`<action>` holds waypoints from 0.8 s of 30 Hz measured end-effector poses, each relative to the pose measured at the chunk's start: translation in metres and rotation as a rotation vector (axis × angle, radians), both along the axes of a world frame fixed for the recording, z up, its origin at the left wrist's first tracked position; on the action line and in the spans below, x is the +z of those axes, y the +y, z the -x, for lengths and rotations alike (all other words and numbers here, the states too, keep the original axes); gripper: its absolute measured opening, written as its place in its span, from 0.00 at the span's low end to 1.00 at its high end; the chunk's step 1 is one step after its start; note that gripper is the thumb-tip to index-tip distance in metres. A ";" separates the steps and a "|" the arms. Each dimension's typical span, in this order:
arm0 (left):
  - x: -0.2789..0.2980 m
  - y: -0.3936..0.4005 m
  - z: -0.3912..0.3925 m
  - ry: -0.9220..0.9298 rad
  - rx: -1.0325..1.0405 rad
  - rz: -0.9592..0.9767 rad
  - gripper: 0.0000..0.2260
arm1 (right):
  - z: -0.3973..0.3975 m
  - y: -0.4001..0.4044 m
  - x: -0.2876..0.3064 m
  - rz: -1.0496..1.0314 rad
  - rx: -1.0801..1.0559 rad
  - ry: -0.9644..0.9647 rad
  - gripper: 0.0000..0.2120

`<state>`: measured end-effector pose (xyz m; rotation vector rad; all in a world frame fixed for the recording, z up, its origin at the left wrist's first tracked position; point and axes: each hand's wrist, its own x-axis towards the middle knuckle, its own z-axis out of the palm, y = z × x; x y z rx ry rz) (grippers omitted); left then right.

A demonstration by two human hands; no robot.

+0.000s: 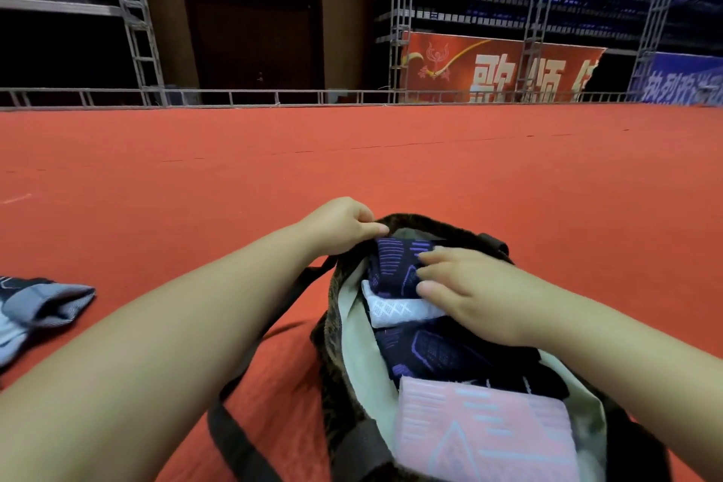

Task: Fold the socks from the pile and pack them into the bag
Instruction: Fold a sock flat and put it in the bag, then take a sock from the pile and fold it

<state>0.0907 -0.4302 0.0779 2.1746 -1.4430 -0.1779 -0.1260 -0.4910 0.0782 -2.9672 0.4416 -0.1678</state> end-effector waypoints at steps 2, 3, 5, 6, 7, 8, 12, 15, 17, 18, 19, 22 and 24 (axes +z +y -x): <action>-0.001 0.001 0.001 -0.002 0.006 0.040 0.17 | -0.012 0.003 -0.007 -0.175 0.042 0.141 0.25; 0.000 0.001 0.002 -0.003 0.006 0.056 0.17 | -0.020 -0.001 -0.013 -0.244 0.014 0.217 0.27; 0.005 0.000 0.004 -0.031 0.004 0.084 0.17 | -0.039 -0.008 -0.024 -0.249 -0.034 0.342 0.28; 0.009 -0.001 0.004 -0.061 0.007 0.100 0.18 | -0.048 -0.011 -0.029 -0.228 -0.047 0.374 0.28; 0.015 -0.001 0.003 -0.091 0.008 0.120 0.18 | -0.055 -0.014 -0.030 -0.220 -0.061 0.386 0.28; 0.022 -0.001 0.003 -0.113 0.007 0.148 0.17 | -0.060 -0.017 -0.029 -0.232 -0.079 0.386 0.28; 0.030 0.005 -0.002 -0.146 0.017 0.197 0.17 | -0.068 -0.028 -0.026 -0.410 -0.134 0.284 0.30; 0.021 0.019 -0.004 -0.082 0.011 0.059 0.16 | -0.061 -0.026 -0.018 -0.546 -0.133 0.151 0.29; 0.018 0.036 -0.009 0.073 -0.011 0.057 0.16 | -0.054 -0.021 -0.007 -0.526 -0.130 0.072 0.28; 0.016 0.046 -0.013 0.164 -0.016 0.089 0.15 | -0.052 -0.018 -0.001 -0.491 -0.116 0.030 0.27; 0.014 0.055 -0.016 0.247 -0.019 0.113 0.14 | -0.049 -0.016 0.004 -0.462 -0.093 -0.018 0.25; -0.002 0.091 -0.024 0.351 -0.005 0.030 0.11 | -0.051 0.009 0.020 -0.358 -0.021 -0.154 0.16; -0.018 0.117 -0.028 0.400 0.002 -0.067 0.10 | -0.061 0.032 0.026 -0.353 0.004 -0.213 0.13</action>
